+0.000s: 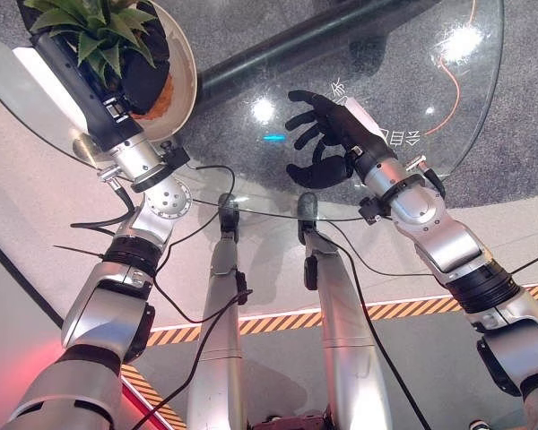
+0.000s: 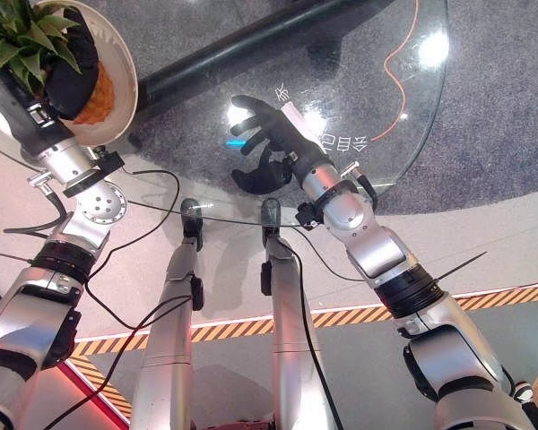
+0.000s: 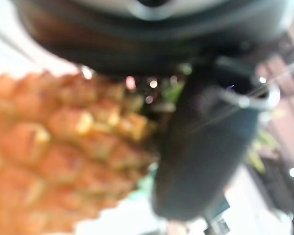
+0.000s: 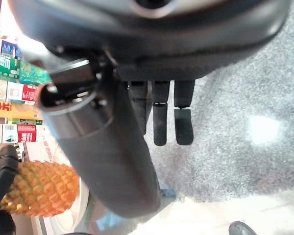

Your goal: Pick up the fruit to the plate

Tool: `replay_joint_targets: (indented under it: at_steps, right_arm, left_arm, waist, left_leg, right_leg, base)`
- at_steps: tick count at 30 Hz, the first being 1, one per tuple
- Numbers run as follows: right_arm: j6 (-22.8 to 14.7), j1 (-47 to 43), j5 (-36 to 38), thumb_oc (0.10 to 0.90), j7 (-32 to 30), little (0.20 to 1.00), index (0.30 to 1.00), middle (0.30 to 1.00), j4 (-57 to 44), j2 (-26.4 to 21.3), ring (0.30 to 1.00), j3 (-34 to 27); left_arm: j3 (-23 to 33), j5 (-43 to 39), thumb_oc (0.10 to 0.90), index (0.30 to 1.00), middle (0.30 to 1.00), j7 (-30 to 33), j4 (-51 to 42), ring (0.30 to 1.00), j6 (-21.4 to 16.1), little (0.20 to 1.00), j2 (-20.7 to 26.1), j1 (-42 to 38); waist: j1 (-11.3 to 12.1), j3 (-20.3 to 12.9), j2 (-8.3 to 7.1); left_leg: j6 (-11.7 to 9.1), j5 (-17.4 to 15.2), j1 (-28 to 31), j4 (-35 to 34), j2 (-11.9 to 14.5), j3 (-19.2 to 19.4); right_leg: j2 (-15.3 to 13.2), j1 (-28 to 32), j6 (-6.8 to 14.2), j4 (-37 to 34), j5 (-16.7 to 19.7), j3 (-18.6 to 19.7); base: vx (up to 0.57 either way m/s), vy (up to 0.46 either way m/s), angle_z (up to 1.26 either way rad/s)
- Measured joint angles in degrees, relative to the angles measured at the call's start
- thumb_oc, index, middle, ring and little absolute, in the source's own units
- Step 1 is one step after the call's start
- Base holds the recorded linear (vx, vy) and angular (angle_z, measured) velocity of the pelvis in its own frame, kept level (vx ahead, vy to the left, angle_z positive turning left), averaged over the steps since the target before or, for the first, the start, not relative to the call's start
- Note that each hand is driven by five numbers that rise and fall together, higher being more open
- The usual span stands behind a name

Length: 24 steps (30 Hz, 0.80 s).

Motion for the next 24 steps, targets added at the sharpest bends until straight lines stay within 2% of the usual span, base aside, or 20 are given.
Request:
replay_joint_targets:
  at_steps: [13, 24]
  right_arm:
    - [0.26, 3.99, -0.18, 0.8, -0.22, 0.9, 0.9, 0.9, -2.37, -0.1, 0.9, -0.29]
    - [0.25, 10.21, -2.53, 0.8, -0.28, 0.9, 0.9, 0.9, -5.24, -0.09, 0.9, -2.24]
  left_arm:
    - [-0.01, 0.02, 0.8, 0.9, 0.9, -3.76, -1.78, 0.9, 1.88, 0.9, 0.09, 4.1]
    - [0.59, -3.23, 0.8, 0.9, 0.9, -12.65, -7.53, 0.9, 1.84, 0.9, -0.01, 13.22]
  waist:
    - [0.54, -0.01, 0.02]
    - [2.6, -0.03, 0.06]
  left_leg:
    - [-0.1, -0.01, 1.79, -0.39, 0.04, -0.02]
    - [-0.36, 0.4, 4.76, -2.29, 0.19, -0.21]
  right_leg:
    - [0.05, 1.49, 0.07, 0.05, -0.06, 0.02]
    - [0.12, 3.71, 0.12, -0.19, -0.45, -0.13]
  base:
    - [0.0, 0.0, 0.0]
    - [0.0, -0.03, 0.01]
